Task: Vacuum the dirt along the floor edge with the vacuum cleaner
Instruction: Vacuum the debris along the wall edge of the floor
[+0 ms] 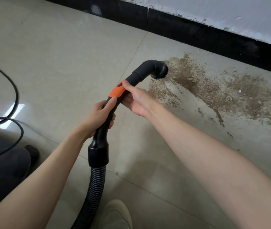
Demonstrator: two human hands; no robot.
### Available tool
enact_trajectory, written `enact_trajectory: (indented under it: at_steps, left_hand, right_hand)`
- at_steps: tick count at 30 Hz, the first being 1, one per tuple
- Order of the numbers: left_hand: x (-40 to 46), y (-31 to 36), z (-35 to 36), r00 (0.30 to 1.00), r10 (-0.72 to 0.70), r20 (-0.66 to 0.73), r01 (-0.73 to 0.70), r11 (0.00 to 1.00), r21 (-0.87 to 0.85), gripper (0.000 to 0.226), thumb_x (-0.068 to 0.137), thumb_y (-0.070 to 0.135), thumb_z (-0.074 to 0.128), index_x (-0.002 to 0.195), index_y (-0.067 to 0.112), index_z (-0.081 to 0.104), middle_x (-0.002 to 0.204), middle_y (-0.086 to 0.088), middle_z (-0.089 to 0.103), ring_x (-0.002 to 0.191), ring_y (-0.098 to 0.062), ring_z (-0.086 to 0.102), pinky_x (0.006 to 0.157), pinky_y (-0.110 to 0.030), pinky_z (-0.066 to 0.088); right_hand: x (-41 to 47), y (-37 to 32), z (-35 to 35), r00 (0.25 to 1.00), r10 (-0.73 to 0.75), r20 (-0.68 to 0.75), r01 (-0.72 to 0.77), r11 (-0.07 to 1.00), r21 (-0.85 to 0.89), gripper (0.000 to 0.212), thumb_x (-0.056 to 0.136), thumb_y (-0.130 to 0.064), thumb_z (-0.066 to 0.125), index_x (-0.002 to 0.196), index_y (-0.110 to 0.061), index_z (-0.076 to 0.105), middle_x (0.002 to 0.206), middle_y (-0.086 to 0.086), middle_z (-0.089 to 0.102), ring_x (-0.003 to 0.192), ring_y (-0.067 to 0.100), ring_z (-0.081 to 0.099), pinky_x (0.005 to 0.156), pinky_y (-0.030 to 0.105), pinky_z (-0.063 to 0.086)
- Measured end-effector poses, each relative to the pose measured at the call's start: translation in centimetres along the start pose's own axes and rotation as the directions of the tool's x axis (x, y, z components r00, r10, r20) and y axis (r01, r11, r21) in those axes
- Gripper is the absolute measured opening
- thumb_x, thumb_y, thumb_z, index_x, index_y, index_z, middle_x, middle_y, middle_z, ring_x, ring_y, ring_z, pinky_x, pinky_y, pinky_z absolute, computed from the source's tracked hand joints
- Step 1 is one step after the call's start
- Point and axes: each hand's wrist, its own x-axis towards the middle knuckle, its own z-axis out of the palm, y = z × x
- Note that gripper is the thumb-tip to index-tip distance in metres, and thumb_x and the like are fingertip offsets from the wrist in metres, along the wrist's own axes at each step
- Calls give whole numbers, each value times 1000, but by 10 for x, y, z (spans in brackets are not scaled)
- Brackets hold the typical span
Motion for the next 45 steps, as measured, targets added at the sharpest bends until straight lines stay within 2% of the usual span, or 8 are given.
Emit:
enact_trajectory:
  at_steps: [4,8,13,19,25,29,35,45]
  left_hand:
    - [-10,-24,2,998,-45,-40,46,998,38,35,97,43,48,84,10,45,51,0,50,40,-19,44,42,-26,36]
    - [-27,-48,-7,990,-133,-53,133,991,-5,38,94,48,49,89,10,49,51,-1,50,42,-19,44,43,-26,36]
    - [-44,-63,-15,979,-174,-110,167,984,-64,42,92,51,50,90,9,52,52,-2,49,42,-19,44,42,-22,37]
    - [-50,-69,-13,970,-228,-87,213,965,-154,46,90,55,51,89,9,52,53,-4,48,42,-17,44,40,-22,38]
    - [-46,-66,-17,970,-243,-18,241,968,-73,42,92,48,45,98,9,59,54,-5,53,43,-20,48,43,-26,42]
    - [-36,-52,-14,986,-151,-70,155,986,62,52,89,58,49,88,7,59,54,0,59,45,-18,55,44,-25,45]
    - [-32,-44,-11,992,-103,-76,113,982,153,48,94,55,45,82,9,50,53,-1,54,42,-13,50,39,-23,42]
    - [-49,-68,-26,979,-176,-104,188,976,112,51,94,56,41,86,7,53,50,0,53,42,-15,48,39,-21,40]
  right_hand:
    - [-3,21,-9,994,29,-101,-39,995,-95,16,95,-16,64,94,-1,65,110,21,69,100,28,69,67,25,57]
    - [-9,43,-9,987,83,-134,-106,978,-178,32,94,-15,66,115,9,62,116,24,67,107,32,67,79,30,57]
    - [-12,61,1,987,100,-125,-130,956,-264,40,94,-17,66,122,10,58,118,24,66,108,32,67,87,32,56]
    - [-13,67,4,981,99,-164,-148,934,-326,40,92,-18,68,120,8,59,116,22,67,104,32,68,93,36,55]
    - [-18,66,1,975,103,-196,-160,939,-304,39,92,-16,68,120,8,58,115,22,67,103,31,69,88,34,57]
    - [-20,61,-1,978,93,-188,-139,959,-246,37,92,-14,68,120,9,59,116,24,67,105,32,68,89,35,56]
    - [-22,56,-6,982,103,-157,-134,970,-202,36,92,-15,68,117,10,62,114,23,69,106,30,68,83,30,57]
    - [-19,81,2,980,87,-179,-163,869,-468,37,89,-28,72,110,1,63,110,20,70,92,24,69,69,22,54]
